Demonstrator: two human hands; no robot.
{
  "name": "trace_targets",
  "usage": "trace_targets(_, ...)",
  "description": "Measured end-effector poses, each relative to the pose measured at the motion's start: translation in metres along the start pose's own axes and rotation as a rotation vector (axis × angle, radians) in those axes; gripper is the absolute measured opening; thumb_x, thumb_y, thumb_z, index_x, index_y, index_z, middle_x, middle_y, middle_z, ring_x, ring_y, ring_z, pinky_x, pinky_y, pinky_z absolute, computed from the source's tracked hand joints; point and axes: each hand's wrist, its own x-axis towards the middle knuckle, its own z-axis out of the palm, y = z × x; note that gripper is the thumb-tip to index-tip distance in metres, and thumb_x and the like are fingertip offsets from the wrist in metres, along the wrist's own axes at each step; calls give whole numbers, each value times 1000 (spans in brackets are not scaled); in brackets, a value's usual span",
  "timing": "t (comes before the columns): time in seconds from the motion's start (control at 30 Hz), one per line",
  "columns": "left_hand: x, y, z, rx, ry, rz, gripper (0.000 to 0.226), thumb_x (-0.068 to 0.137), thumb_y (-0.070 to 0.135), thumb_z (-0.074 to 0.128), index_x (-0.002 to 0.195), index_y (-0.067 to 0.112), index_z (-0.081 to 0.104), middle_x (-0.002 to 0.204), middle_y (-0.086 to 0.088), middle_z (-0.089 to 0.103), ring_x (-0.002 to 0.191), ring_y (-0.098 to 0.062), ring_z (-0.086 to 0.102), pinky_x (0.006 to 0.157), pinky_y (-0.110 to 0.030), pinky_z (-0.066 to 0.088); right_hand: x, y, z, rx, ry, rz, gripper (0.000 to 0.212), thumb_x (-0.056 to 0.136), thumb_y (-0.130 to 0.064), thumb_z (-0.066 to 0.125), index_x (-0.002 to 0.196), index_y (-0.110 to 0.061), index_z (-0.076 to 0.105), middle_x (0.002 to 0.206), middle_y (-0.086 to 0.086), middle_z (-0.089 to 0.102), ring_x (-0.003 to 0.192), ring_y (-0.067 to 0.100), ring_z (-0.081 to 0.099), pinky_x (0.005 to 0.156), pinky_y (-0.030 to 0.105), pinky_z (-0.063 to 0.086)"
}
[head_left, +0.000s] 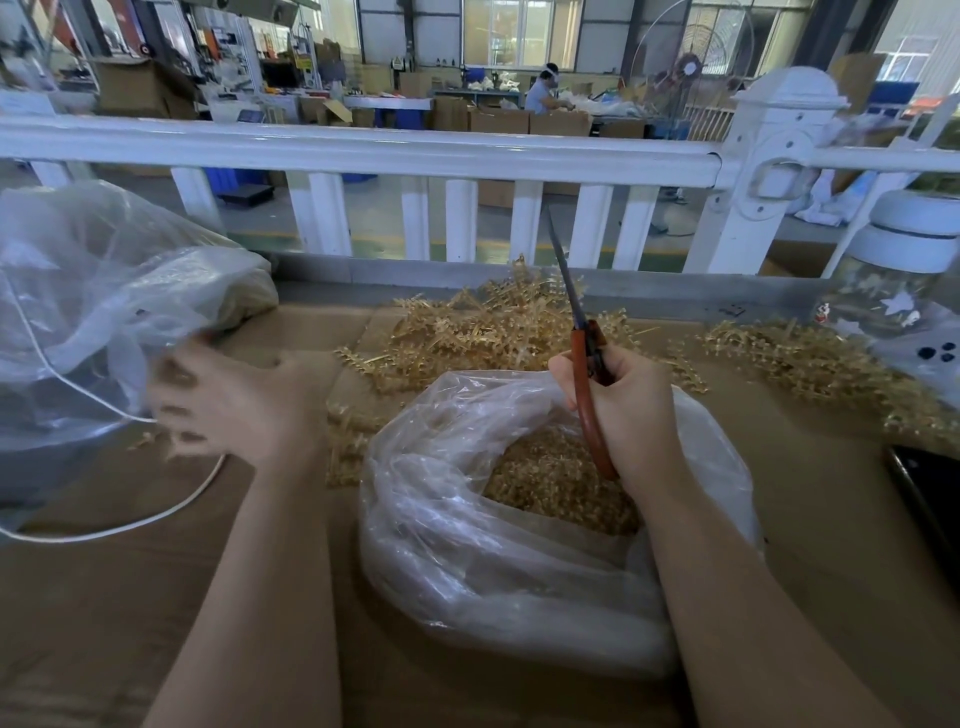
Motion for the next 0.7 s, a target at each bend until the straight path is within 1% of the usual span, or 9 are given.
trace_targets(0.07, -17, 5, 4, 226, -201, 168, 51, 82, 23, 58, 130, 11, 46, 144, -21, 32, 135, -40, 28, 111, -52, 17, 0, 0, 0, -5, -1, -8, 21, 86, -40, 76, 76, -22, 72, 64, -8, 70, 57, 4, 64, 55, 20, 51)
trace_targets(0.13, -29, 0, 10, 444, -388, 293, 49, 94, 37, 40, 136, 10, 44, 144, -21, 32, 136, -38, 27, 112, -52, 16, 0, 0, 0, -16, -4, -20, 18, 86, -39, 76, 77, -24, 72, 68, -11, 72, 61, 4, 66, 55, 16, 51)
trace_targets(0.2, -32, -3, 12, 593, -504, 318, 56, 98, 43, 23, 140, 11, 42, 147, -21, 30, 138, -37, 26, 112, -53, 17, -1, -1, 0, -39, -10, -32, 16, 86, -40, 76, 76, -28, 70, 69, -17, 71, 64, 2, 66, 54, 12, 48)
trace_targets(0.3, -28, -1, 8, 659, -610, 303, 59, 98, 53, 30, 142, 15, 38, 149, -18, 25, 136, -39, 30, 107, -52, 30, -2, -1, 0, -41, -14, -38, 16, 87, -40, 76, 77, -29, 70, 68, -18, 71, 64, 1, 66, 54, 10, 47)
trace_targets(0.37, -26, -1, 6, 627, -640, 301, 57, 99, 49, 35, 142, 12, 40, 147, -21, 25, 130, -42, 36, 101, -51, 39, -2, -1, 0, -28, -12, -38, 15, 87, -39, 75, 78, -27, 71, 69, -17, 71, 65, 2, 67, 54, 9, 48)
trace_targets(0.47, -25, -4, 6, 449, -600, 327, 40, 99, 33, 48, 128, 6, 50, 135, -24, 38, 100, -34, 51, 86, -42, 44, -2, -2, 0, -35, -12, -46, 16, 87, -39, 76, 80, -25, 73, 68, -17, 71, 64, 3, 67, 55, 10, 48)
trace_targets(0.53, -23, -6, 7, 230, -520, 323, 30, 95, 26, 59, 118, 7, 53, 129, -22, 42, 79, -25, 44, 79, -35, 40, -3, -2, 0, -36, -11, -40, 16, 86, -40, 76, 80, -25, 72, 69, -17, 71, 64, 3, 67, 56, 13, 50)
trace_targets(0.63, -19, -1, 9, -191, -395, 319, 34, 85, 18, 76, 112, 15, 56, 123, -11, 53, 87, -21, 56, 86, -38, 51, -3, -2, 0, -33, -8, -35, 16, 86, -40, 76, 77, -27, 71, 68, -17, 71, 63, 3, 66, 54, 13, 50)
trace_targets(0.7, -19, 6, 9, -588, -470, 231, 36, 82, 18, 80, 112, 19, 60, 116, -4, 62, 94, -15, 64, 88, -38, 56, -3, -3, 0, -27, -13, -31, 16, 86, -39, 76, 76, -28, 70, 67, -17, 70, 62, 2, 66, 53, 12, 48)
